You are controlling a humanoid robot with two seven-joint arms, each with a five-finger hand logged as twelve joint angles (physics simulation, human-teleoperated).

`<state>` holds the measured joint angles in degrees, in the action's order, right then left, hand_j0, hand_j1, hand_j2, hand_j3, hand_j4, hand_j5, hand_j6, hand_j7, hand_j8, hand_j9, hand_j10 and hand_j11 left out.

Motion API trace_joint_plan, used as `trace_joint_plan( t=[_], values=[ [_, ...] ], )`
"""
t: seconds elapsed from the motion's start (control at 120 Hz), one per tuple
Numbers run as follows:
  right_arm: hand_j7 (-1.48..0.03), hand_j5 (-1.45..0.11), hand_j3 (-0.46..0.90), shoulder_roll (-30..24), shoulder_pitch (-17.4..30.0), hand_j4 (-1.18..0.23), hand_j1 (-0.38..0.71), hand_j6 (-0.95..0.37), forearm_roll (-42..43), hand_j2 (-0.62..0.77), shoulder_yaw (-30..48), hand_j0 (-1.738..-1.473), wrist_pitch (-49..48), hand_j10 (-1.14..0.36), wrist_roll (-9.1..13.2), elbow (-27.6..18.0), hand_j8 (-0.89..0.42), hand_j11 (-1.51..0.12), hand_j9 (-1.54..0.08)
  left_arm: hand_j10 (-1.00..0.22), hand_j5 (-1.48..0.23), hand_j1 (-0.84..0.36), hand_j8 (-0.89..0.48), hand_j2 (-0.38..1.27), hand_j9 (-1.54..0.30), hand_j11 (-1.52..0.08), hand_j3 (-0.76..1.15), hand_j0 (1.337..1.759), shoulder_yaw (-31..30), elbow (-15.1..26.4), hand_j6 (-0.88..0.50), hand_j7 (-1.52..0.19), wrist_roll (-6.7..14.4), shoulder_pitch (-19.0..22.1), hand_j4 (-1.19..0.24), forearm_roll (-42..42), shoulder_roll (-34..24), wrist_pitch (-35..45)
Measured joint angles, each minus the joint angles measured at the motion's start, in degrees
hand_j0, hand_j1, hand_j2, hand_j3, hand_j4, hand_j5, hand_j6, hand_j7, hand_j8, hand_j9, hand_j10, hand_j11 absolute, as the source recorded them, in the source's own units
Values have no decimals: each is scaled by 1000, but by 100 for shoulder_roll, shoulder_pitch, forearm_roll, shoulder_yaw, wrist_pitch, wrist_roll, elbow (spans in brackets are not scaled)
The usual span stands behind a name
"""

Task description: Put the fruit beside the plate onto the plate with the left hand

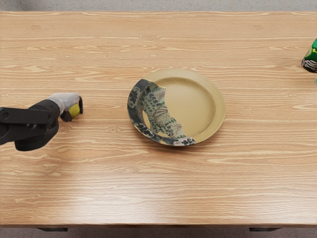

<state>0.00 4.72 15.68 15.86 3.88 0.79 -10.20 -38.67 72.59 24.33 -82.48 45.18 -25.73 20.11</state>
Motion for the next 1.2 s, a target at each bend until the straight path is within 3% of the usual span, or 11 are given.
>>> trace_joint_plan(
  t=[0.033, 0.042, 0.083, 0.217, 0.342, 0.658, 0.842, 1.2],
  values=[
    [-46, -47, 0, 0, -1, -36, -306, -36, -1, -7, 1, -1658, 0, -36, 0, 0, -36, -46, -46, -575, -1117, -405, -121, 53, -1180, -1205, 177, 1656, 11, 5, -192, -1001, -15, -35, -499, -17, -16, -12],
    [-46, -46, 0, 0, 0, -36, -306, -36, -1, -7, 1, -1658, -1, -36, 0, 0, -36, -46, -46, -582, -1114, -390, -126, 142, -1180, -1203, 170, 1656, 13, 6, -200, -1005, -19, -49, -507, -23, -18, -14],
    [-46, -46, 0, 0, 0, -36, -306, -36, -2, -7, 0, -1658, 0, -36, 0, 0, -36, -46, -46, -654, -1108, -378, -159, 212, -1179, -1198, 138, 1654, 22, 11, -248, -1028, -34, -114, -559, -47, -42, -22],
    [-46, -46, 0, 0, 0, -36, -306, -36, -1, -7, -1, -1658, 0, -36, 0, 0, -36, -46, -46, -810, -1117, -333, -288, 319, -1192, -1188, 72, 1652, 39, 26, -322, -1091, -60, -330, -684, -215, -81, -42],
    [-46, -46, 0, 0, 0, -36, -306, -36, -1, -7, 0, -1658, -1, -36, 0, -1, -36, -46, -46, -795, -1144, -369, -266, 401, -1197, -1184, 39, 1650, 114, 62, -275, -1134, -71, -650, -647, -534, -134, -249],
    [-46, -46, 0, 0, 1, -36, -306, -36, 0, -7, 1, -1658, 0, -36, 0, -1, -36, -46, -46, -796, -1175, -359, -270, 391, -1192, -1176, 8, 1650, 536, 214, -256, -1171, -89, -1517, -626, -1551, -129, -1302],
    [-46, -46, 0, 0, 1, -36, -306, -36, -1, -7, -1, -1658, 0, -36, 0, -2, -36, -46, -46, -792, -1196, -347, -275, 360, -1187, -1176, 3, 1651, 709, 446, -251, -1179, -92, -1906, -619, -2003, 16, -1527],
    [-47, -47, 0, 0, 2, -36, -306, -36, -1, -7, -1, -1658, 0, -36, 0, 0, -36, -47, -47, -828, -1186, -309, -303, 296, -1186, -1179, 1, 1652, 877, 579, -281, -1179, -91, -2475, -646, -2564, 1131, -1508]
  ],
)
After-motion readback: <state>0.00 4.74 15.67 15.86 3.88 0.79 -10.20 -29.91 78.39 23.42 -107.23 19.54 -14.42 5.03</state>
